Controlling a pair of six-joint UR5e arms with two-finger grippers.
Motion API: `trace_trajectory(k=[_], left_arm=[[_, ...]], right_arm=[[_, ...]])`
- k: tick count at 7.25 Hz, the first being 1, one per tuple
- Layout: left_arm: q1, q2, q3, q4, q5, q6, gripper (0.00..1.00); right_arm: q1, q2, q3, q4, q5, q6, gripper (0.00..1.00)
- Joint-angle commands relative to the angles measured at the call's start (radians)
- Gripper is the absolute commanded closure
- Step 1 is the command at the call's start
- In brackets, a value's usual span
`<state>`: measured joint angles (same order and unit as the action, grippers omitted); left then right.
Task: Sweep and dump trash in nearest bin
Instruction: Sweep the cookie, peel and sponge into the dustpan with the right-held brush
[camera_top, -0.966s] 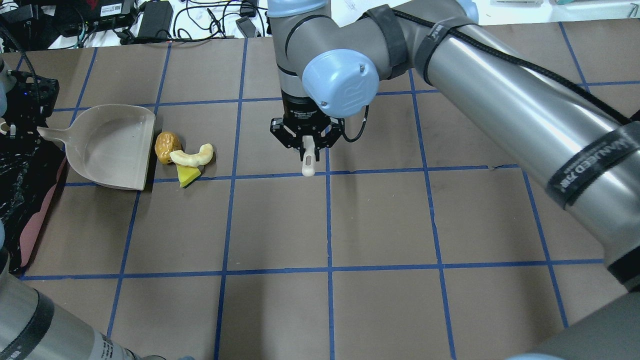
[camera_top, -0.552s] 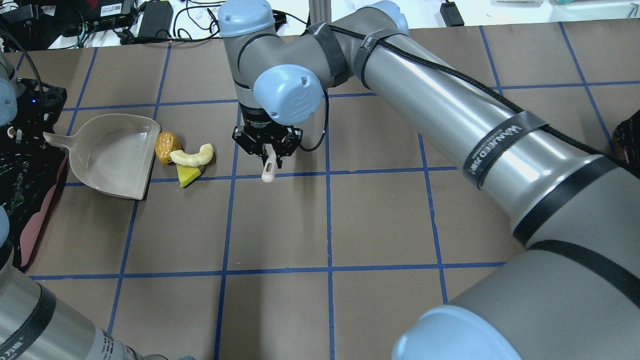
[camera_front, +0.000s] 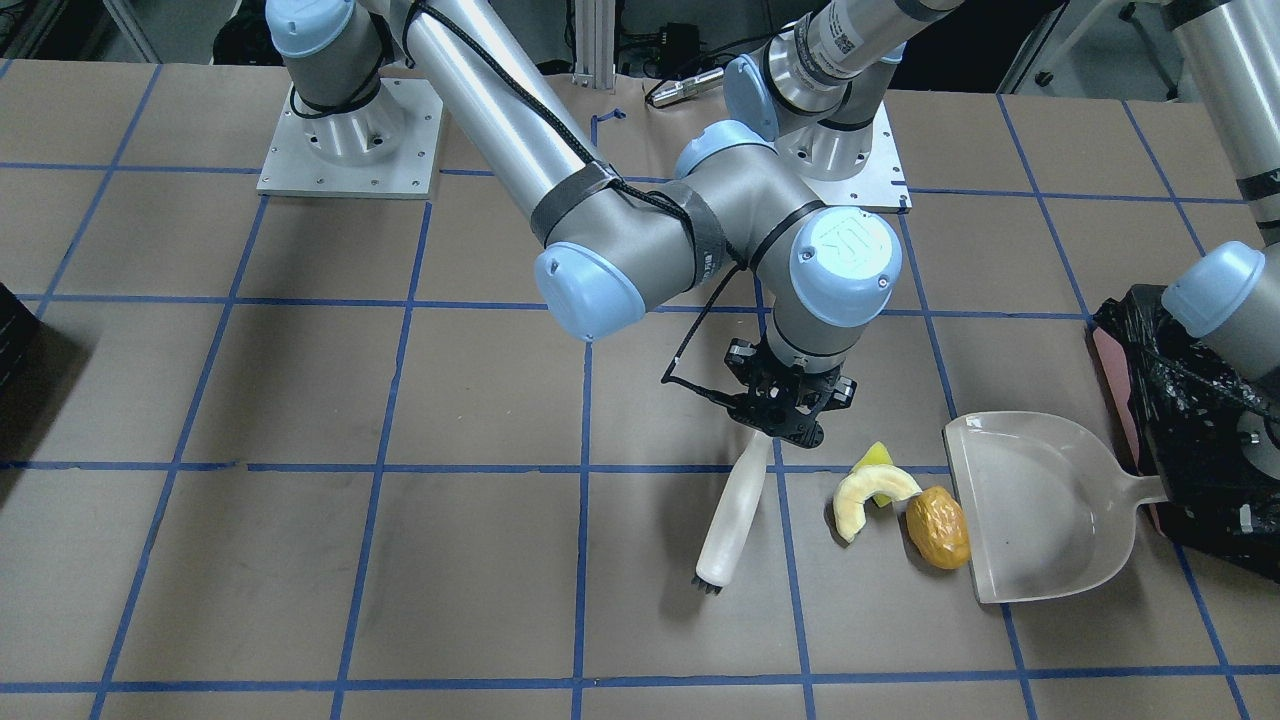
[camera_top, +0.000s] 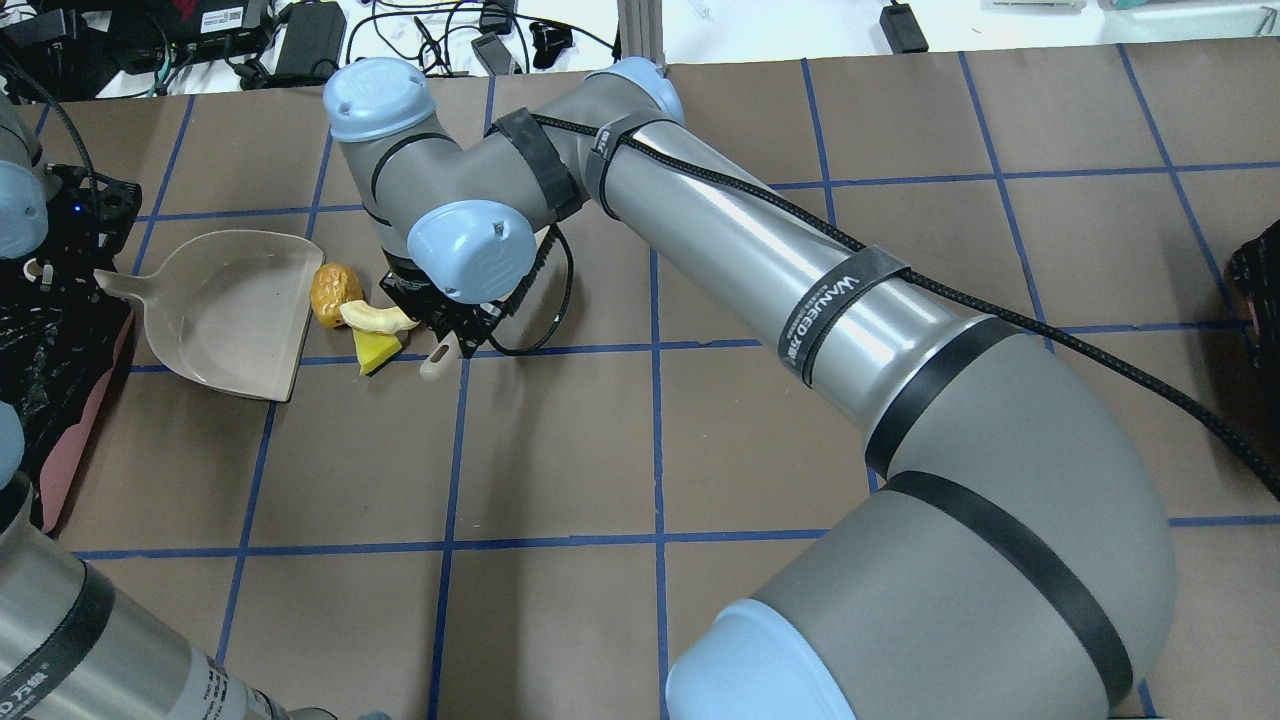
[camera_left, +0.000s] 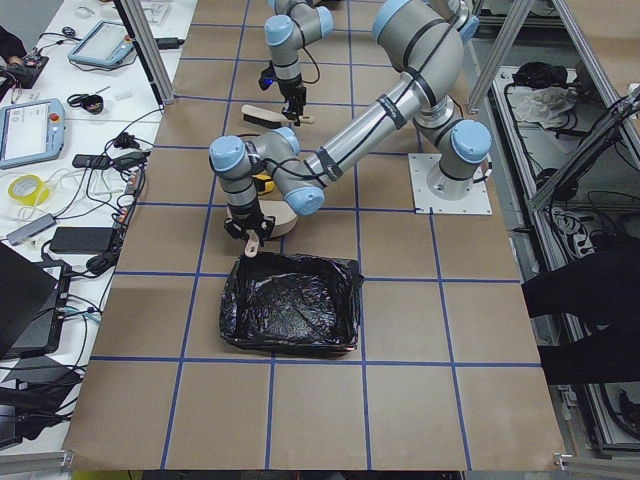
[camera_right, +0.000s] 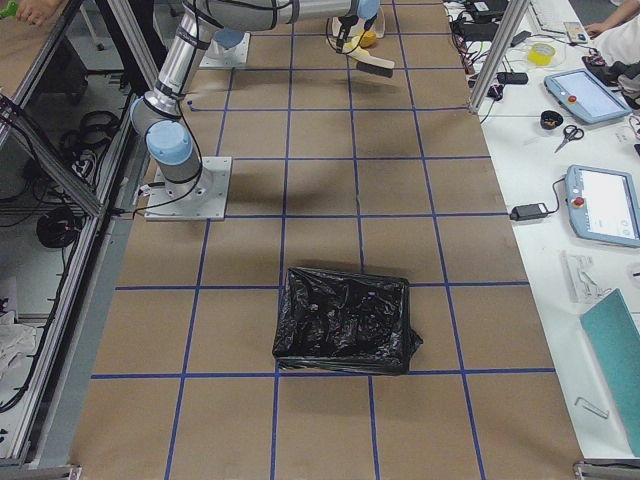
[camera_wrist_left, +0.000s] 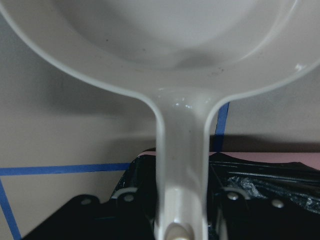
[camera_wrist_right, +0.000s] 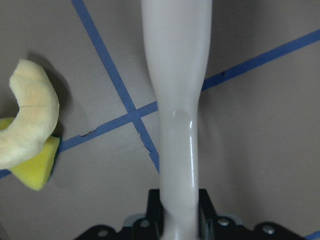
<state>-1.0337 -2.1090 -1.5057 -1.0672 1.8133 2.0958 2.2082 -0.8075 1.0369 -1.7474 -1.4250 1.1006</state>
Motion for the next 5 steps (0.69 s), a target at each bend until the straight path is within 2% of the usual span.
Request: trace_trajectory(k=[1, 5], left_arm=[[0.0, -0.003, -0.001, 0.0, 0.0, -0.006, 1.0], [-0.002, -0.003, -0.002, 0.0, 0.0, -0.008, 1.0]], right_arm=[[0.042, 0.013, 0.0, -0.07, -0.012, 0.157, 1.0], [0.133, 0.057, -0.001, -0.139, 0.003, 0.212, 1.0]])
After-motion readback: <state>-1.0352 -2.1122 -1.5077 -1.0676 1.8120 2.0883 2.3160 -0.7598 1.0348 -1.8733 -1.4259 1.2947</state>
